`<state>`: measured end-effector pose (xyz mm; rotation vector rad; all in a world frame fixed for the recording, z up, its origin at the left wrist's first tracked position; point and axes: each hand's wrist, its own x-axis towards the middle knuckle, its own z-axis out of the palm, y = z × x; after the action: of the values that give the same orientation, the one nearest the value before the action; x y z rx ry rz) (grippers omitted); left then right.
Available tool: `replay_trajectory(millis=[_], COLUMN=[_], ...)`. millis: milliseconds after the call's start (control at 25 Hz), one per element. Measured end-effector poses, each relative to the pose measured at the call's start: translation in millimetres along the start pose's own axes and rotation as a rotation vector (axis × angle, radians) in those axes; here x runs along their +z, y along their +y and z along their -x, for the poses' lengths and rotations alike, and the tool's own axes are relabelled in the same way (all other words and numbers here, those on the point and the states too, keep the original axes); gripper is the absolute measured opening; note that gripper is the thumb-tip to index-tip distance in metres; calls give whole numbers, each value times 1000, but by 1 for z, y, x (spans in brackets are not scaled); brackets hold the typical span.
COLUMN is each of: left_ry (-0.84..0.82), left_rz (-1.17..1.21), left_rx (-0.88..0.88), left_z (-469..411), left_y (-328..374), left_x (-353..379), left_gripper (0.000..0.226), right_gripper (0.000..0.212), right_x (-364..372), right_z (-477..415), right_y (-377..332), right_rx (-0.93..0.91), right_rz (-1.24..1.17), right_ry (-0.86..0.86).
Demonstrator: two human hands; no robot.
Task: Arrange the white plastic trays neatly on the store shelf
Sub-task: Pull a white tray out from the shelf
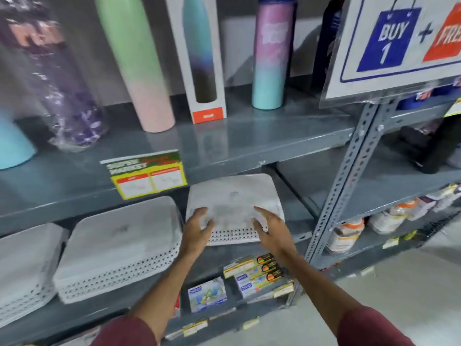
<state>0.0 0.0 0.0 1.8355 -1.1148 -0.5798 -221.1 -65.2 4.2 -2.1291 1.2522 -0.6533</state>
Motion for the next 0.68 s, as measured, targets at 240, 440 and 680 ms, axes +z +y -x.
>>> replay_trajectory(millis=[240,440,680], left_ry=[247,138,271], left_rz=[-280,-227,279], left_rx=[-341,-409,-581], left_z=[-89,-107,-102], left_y=[-13,-25,16], left_x=[7,16,20], left_gripper=[38,59,39], right_gripper=[80,35,76], right_x=[-34,-27,-59], right_z=[-79,-110,-115], right_y=[78,86,73], right_rx=[499,564,421], right_rz=[-164,-146,-451], right_ry=[-35,-129,103])
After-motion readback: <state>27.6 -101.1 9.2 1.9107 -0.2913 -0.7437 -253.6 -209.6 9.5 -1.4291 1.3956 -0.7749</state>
